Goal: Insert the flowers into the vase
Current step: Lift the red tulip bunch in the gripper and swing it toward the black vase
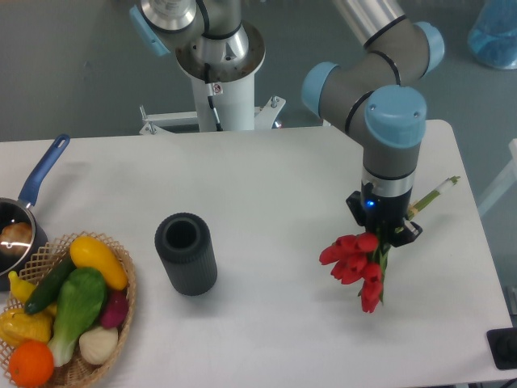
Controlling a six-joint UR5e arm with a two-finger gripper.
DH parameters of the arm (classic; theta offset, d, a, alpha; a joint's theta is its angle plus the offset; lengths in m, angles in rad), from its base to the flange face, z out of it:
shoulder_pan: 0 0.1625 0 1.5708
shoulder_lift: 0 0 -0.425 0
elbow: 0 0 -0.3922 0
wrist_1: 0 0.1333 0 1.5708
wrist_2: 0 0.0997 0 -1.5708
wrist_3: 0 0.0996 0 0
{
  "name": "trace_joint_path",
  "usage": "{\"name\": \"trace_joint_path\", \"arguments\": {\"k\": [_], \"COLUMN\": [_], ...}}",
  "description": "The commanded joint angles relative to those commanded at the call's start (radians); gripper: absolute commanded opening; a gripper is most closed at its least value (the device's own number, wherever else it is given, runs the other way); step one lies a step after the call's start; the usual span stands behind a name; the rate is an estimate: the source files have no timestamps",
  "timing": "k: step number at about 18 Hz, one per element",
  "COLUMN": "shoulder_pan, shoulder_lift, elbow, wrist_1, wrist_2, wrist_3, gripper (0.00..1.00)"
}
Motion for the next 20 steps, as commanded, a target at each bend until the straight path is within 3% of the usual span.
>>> {"name": "trace_joint_path", "arguments": {"k": [9, 13, 20], "shoulder_pan": [-0.008, 0.002, -0.008], "shoulder_lift": [0.054, 0.109, 0.176], "elbow": [-0.002, -0.008, -0.015], "wrist_1": [-0.008, 0.002, 0.015], "wrist_2": [-0.081, -0.329, -0.589], "wrist_3": [-0.014, -0.112, -0.300], "gripper": [0.00, 0.00, 0.00]}}
